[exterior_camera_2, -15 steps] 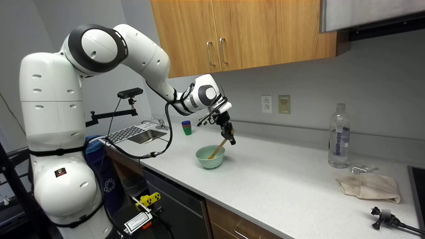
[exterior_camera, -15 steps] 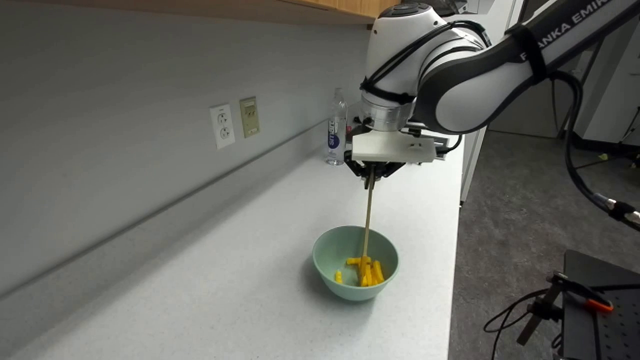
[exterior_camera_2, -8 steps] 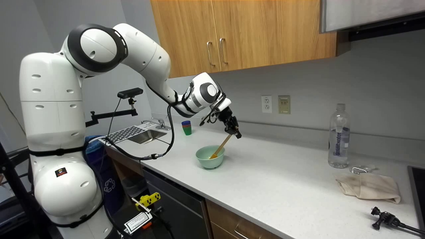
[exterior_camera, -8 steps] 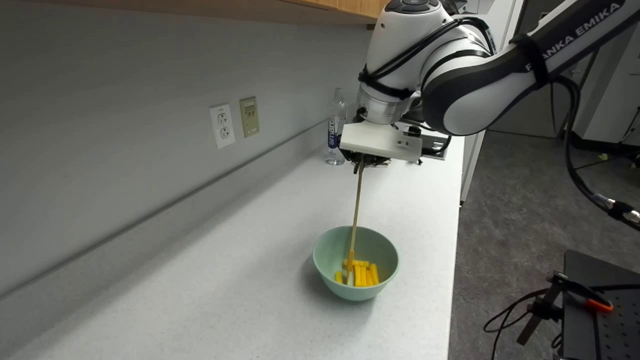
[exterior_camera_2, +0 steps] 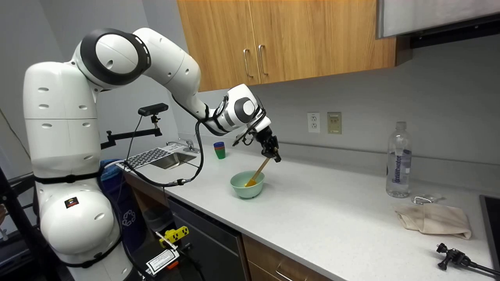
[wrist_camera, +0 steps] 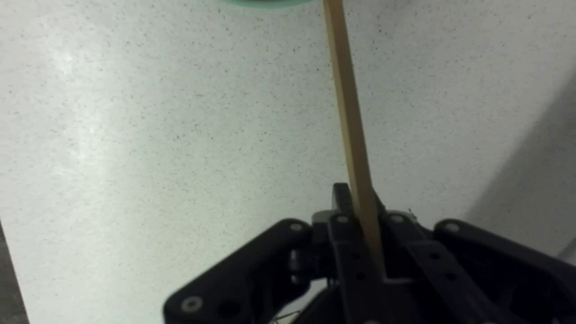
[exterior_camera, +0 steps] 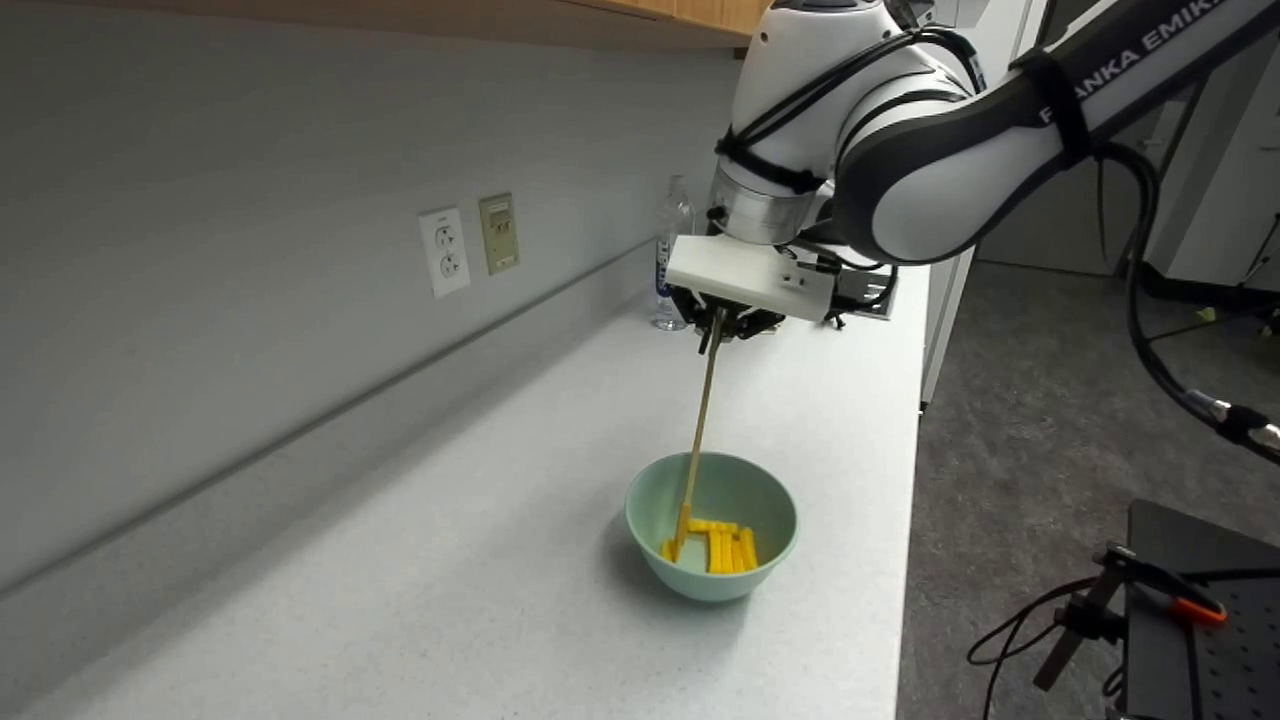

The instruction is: Stir the contents of the blue bowl

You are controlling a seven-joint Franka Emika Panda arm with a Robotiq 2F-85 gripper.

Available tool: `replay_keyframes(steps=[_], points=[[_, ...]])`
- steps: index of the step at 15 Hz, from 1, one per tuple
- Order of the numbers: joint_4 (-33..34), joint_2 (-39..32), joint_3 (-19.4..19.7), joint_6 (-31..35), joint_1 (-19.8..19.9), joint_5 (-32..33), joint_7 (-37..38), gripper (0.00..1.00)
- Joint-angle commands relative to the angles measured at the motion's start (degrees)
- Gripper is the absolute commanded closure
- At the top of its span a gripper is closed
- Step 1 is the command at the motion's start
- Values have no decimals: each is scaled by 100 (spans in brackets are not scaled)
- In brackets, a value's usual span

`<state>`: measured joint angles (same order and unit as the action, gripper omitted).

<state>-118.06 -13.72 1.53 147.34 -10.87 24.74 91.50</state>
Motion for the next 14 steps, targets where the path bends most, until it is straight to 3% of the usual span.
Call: replay_keyframes(steps=[1, 5, 9, 14], points=[[13, -62, -216, -171, 158, -786, -873, 98], [113, -159, -211, -840, 145, -1194, -1698, 98], [203, -176, 81, -1142, -29, -375, -1296, 98], [229, -182, 226, -897, -88, 477, -513, 98]])
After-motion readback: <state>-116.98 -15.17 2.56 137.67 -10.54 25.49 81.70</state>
